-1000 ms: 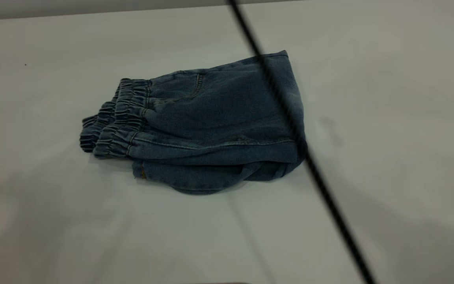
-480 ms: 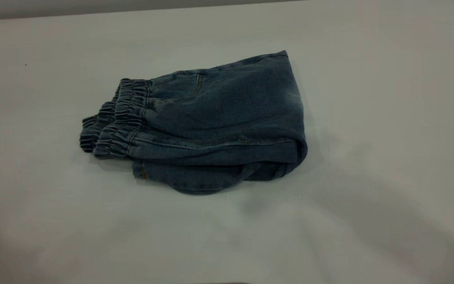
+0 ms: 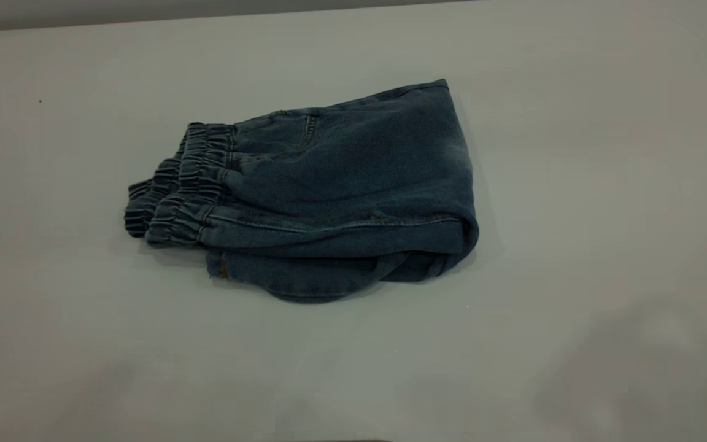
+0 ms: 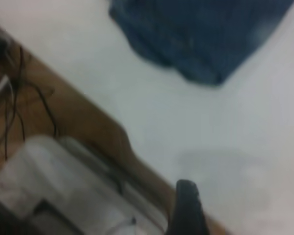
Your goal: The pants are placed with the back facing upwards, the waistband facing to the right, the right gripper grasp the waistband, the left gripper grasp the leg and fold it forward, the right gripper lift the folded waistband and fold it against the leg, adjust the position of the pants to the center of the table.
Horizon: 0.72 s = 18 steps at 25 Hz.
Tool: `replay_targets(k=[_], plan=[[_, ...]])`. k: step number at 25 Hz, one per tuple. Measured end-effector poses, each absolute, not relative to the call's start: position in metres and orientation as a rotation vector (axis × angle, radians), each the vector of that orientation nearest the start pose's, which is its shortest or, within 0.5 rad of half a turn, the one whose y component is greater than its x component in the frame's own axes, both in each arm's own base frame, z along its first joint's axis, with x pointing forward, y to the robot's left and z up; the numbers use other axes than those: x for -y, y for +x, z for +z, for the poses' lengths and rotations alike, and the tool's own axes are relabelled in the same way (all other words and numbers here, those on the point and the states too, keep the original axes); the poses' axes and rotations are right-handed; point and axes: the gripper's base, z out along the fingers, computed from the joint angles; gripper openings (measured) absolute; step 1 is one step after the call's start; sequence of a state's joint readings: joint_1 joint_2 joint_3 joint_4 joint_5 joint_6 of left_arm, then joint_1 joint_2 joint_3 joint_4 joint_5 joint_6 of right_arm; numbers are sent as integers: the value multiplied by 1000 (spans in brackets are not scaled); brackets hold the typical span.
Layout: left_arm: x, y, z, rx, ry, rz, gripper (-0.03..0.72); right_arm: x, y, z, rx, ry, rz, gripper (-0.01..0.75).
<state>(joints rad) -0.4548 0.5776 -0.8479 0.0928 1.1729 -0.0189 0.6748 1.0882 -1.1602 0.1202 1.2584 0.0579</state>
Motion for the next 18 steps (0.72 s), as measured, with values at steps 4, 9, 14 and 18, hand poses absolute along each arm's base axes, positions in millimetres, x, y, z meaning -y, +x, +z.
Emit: replay_targets(k=[4, 9, 14, 18], plan=[[21, 56, 321, -2373, 500, -129, 515, -95, 107, 334, -2640, -827, 322, 456], [18, 41, 291, -2399, 489, -195, 515, -63, 73, 291, -2635, -830, 263, 456], [14, 33, 271, -2402, 489, -203, 515, -44, 49, 264, -2527, -796, 306, 456], [15, 34, 268, -2375, 483, -215, 515, -33, 36, 256, -2435, -769, 343, 456]])
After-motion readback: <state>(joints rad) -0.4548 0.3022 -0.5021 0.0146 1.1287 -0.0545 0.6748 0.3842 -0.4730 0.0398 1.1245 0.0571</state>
